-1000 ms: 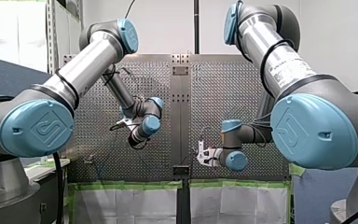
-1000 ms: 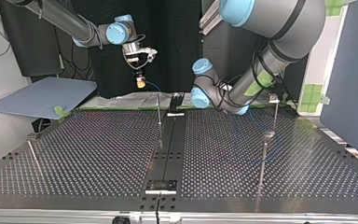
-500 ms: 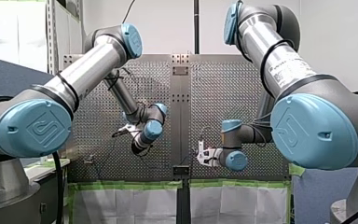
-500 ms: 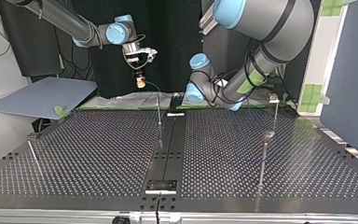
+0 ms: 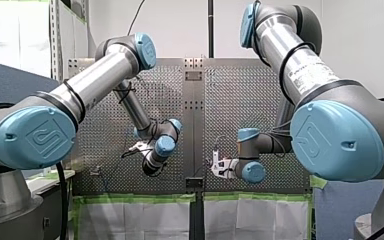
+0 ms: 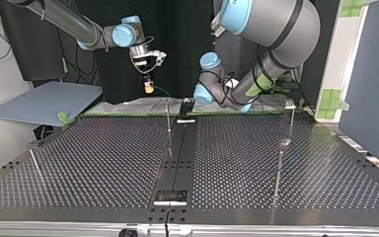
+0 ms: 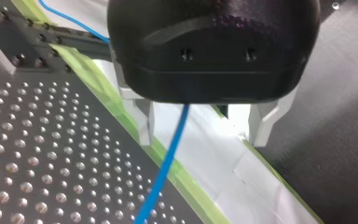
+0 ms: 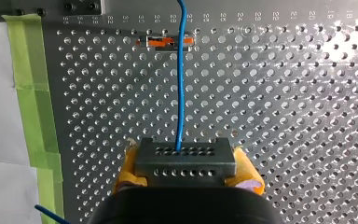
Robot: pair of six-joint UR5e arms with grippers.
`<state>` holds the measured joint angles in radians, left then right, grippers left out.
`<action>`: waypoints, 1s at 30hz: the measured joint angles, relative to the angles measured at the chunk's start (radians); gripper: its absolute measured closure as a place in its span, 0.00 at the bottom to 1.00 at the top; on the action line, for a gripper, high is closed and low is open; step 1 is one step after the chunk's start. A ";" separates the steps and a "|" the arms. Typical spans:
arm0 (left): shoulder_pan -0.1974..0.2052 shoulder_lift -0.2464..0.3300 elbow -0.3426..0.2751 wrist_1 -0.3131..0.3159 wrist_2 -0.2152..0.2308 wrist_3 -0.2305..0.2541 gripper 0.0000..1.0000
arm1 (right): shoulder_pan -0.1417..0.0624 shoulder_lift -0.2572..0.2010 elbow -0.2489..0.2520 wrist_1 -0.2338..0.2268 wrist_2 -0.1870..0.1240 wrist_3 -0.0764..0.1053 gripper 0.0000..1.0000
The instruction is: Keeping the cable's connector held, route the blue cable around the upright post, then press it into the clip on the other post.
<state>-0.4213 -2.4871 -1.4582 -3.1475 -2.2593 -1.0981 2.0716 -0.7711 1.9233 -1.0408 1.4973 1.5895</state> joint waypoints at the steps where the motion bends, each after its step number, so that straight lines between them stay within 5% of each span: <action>1: -0.001 0.000 0.000 0.000 0.006 -0.007 0.00 | 0.000 0.000 0.000 0.000 0.000 0.000 1.00; 16: -0.020 -0.062 0.000 -0.011 0.113 -0.130 0.00 | 0.000 0.000 0.000 -0.002 0.000 0.003 1.00; 30: -0.029 -0.084 0.000 0.077 0.239 -0.258 0.00 | 0.000 0.000 0.000 -0.003 0.000 0.005 1.00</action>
<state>-0.4506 -2.5712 -1.4582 -3.0701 -2.0206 -1.3557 2.0716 -0.7711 1.9231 -1.0439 1.4973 1.5944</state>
